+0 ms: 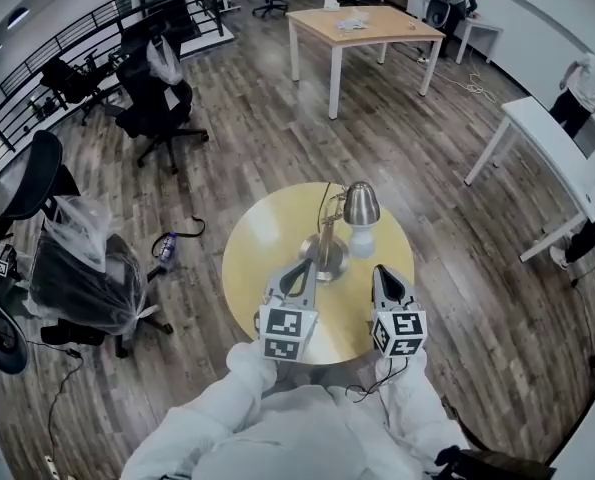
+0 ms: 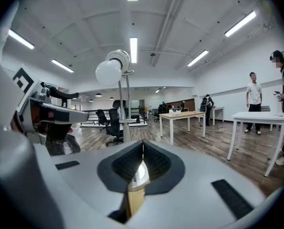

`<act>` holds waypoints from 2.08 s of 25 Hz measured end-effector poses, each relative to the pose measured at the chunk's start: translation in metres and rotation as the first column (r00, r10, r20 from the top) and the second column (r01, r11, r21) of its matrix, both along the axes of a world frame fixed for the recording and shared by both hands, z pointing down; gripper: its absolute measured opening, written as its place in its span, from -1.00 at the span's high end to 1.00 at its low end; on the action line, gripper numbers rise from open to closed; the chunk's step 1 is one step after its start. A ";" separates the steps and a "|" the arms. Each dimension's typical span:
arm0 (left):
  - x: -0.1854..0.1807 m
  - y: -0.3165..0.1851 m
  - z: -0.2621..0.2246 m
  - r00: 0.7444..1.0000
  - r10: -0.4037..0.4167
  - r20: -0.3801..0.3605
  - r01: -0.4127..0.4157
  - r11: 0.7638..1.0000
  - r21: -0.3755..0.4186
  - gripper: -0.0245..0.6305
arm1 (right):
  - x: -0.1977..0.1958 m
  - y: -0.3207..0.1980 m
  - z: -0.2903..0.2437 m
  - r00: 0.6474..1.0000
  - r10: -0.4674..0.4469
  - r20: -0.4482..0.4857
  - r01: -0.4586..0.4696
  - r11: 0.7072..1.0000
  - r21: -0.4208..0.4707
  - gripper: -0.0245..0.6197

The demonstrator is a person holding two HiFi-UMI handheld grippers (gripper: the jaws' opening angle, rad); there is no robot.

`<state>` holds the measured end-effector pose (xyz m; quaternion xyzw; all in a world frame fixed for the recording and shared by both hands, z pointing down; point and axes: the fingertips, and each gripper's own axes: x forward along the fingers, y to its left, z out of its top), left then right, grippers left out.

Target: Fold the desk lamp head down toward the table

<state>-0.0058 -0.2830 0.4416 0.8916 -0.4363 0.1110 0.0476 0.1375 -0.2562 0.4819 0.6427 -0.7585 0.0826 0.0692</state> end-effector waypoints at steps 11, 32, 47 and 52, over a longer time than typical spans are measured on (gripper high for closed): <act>0.024 -0.044 0.017 0.996 0.017 0.085 -0.024 0.997 0.079 0.92 | -0.024 -0.072 0.109 0.920 -0.393 0.002 0.388 0.908 -0.155 0.88; 0.100 -0.123 -0.044 0.900 0.373 0.225 -0.422 0.875 0.238 0.49 | -0.049 -0.145 0.182 0.777 -0.617 0.124 0.622 0.724 -0.297 0.89; 0.116 -0.085 -0.033 0.810 0.513 0.284 -0.577 0.784 0.229 0.78 | -0.044 -0.149 0.192 0.722 -0.687 0.083 0.673 0.669 -0.314 0.89; 0.119 -0.075 -0.026 0.806 0.481 0.345 -0.575 0.774 0.265 0.75 | -0.041 -0.147 0.196 0.715 -0.695 0.072 0.677 0.664 -0.318 0.89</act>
